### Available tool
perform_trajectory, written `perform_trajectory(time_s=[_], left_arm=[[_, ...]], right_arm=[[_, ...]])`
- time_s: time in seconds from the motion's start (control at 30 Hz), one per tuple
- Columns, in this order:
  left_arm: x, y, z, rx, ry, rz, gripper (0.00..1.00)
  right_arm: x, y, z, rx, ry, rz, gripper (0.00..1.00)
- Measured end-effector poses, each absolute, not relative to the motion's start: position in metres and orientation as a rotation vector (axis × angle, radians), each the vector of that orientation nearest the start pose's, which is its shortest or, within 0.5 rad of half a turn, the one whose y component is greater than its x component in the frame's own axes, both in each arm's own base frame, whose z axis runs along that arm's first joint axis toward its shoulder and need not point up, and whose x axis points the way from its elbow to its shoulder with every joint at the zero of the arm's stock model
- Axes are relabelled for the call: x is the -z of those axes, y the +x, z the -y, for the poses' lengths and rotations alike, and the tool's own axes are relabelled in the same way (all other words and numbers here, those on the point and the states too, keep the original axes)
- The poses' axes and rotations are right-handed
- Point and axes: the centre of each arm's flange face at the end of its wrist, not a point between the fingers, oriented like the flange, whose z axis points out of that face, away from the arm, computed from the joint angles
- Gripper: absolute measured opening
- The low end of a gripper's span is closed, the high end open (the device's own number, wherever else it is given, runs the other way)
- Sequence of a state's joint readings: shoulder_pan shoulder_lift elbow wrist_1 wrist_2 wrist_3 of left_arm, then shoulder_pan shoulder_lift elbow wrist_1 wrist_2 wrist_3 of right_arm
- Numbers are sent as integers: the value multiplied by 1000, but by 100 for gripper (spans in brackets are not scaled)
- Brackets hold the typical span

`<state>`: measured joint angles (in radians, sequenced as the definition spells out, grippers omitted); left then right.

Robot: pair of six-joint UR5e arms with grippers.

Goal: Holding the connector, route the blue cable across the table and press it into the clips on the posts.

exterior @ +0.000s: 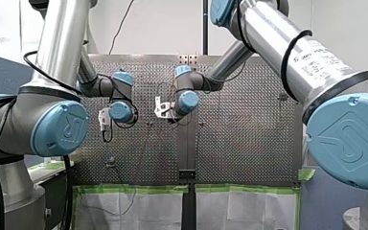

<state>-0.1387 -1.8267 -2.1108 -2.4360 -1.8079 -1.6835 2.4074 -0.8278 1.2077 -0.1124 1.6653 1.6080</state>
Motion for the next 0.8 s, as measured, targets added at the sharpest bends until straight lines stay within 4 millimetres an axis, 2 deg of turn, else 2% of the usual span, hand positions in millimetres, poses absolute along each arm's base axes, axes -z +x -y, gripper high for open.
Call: perform_trajectory(time_s=[0.23,0.53,0.8], left_arm=[[-163,454,178,17,-154,-1663,0],[-159,461,178,54,-154,-1636,0],[-142,470,181,79,-141,-1647,0]], right_arm=[[-204,618,389,2067,-2714,-1201,0],[-202,614,396,2069,-2680,-1187,0],[-190,608,410,2063,-2667,-1216,0]])
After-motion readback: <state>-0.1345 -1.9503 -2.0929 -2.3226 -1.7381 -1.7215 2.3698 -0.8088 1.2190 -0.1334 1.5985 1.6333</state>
